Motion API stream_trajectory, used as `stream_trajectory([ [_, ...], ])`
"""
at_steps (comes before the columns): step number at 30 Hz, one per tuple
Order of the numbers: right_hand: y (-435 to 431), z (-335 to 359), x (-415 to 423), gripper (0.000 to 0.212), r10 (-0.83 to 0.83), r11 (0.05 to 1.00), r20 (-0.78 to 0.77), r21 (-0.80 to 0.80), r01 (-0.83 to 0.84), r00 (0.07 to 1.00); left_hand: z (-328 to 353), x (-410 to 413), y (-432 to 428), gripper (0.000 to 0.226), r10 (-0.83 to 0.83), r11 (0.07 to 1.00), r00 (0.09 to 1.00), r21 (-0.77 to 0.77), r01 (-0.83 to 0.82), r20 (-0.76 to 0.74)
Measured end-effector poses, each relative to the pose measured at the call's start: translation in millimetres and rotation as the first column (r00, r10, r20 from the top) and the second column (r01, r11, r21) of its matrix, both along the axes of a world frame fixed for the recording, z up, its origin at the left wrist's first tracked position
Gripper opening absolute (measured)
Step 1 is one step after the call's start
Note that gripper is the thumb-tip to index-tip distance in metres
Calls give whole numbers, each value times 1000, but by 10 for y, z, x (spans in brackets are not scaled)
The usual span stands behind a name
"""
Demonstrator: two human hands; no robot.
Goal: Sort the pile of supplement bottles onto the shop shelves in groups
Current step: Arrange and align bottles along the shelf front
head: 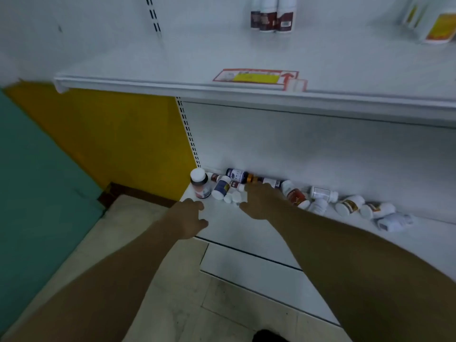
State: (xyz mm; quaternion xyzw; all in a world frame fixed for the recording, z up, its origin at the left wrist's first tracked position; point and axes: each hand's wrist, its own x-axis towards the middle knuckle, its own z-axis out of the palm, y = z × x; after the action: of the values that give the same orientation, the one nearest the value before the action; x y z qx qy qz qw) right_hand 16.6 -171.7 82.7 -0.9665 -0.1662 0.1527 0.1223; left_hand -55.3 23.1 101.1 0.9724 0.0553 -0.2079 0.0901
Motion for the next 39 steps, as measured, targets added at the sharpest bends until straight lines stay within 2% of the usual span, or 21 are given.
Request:
stream_trajectory([
  [5, 456, -155, 291, 52, 37, 996, 4, -84, -36, 999, -215, 445, 366, 53, -11, 1000, 999, -10, 11, 30],
  [9, 701, -450, 588, 56, 29, 990, -15, -141, -30, 999, -360, 858, 630, 56, 79, 989, 988, -138, -60, 131],
  [13, 817, -862, 741, 67, -47, 991, -99, -132, 33, 994, -594, 1262, 758, 75, 175, 958, 960, -265, -114, 219],
  [15, 833, -1060, 799, 75, -99, 987, -146, -137, 78, 984, -764, 1449, 796, 90, 184, 934, 963, -339, -109, 196],
  [17, 853, -1239, 820, 72, -134, 984, -140, -136, 115, 981, -978, 1568, 828, 99, 150, 929, 979, -359, -91, 139],
  [19, 874, -1380, 785, 61, -169, 982, -106, -104, 158, 980, -1166, 1613, 829, 95, 126, 913, 986, -401, -72, 109],
  [23, 880, -1513, 583, 54, -231, 973, -53, -42, 229, 972, -1275, 1580, 767, 62, 215, 867, 943, -494, -64, 256],
  [25, 857, -1472, 492, 50, -328, 939, -95, 73, 336, 940, -1249, 1510, 760, 54, 248, 832, 926, -553, -53, 284],
  [27, 844, -1294, 398, 39, -475, 802, -208, 297, 518, 855, -1156, 1411, 791, 48, 317, 755, 912, -652, -75, 262],
  [28, 849, -1157, 343, 33, -518, 680, -297, 426, 597, 802, -1088, 1358, 822, 44, 372, 680, 904, -725, -110, 212],
  [30, 908, -793, 180, 25, -472, 305, -542, 640, 706, 695, -869, 1206, 866, 40, 480, 433, 877, -878, -203, 34],
  [31, 951, -601, 82, 27, -405, 127, -628, 682, 721, 665, -739, 1114, 890, 40, 505, 309, 861, -919, -244, -59],
  [32, 999, -437, -3, 30, -356, 13, -662, 702, 712, 660, -616, 1029, 918, 41, 520, 203, 844, -942, -267, -127],
  [34, 1108, -174, -172, 40, -303, -94, -683, 715, 692, 664, -374, 833, 984, 43, 522, 8, 816, -956, -294, -246],
  [36, 1220, 62, -351, 40, -242, -165, -696, 716, 678, 676, -115, 616, 1054, 38, 485, -150, 803, -937, -315, -347],
  [38, 1315, 276, -500, 26, -145, -278, -690, 716, 640, 709, 138, 405, 1115, 35, 402, -237, 811, -903, -357, -426],
  [39, 1353, 379, -576, 26, -82, -355, -681, 702, 617, 728, 264, 300, 1150, 38, 359, -252, 822, -894, -371, -442],
])
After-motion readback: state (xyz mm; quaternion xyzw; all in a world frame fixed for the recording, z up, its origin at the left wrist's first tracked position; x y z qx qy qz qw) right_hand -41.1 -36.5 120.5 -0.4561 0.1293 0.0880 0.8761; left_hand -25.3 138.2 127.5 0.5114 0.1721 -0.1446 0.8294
